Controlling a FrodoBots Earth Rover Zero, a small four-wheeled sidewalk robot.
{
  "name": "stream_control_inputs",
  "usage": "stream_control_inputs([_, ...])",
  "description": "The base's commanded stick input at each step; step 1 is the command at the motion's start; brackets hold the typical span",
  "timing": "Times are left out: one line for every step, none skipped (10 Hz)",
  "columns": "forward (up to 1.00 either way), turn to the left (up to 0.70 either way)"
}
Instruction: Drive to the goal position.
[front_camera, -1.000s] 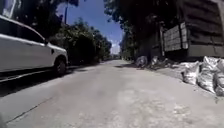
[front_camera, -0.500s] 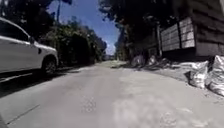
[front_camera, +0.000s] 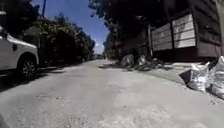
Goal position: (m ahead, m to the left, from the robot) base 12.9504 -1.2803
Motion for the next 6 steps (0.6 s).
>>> stream_control_inputs([0.85,0.06])
stream_control_inputs([0.85,0.15])
stream_control_inputs([0.85,0.00])
stream_control_inputs([0.85,0.00])
stream_control_inputs([0.85,0.02])
stream_control_inputs([0.85,0.06])
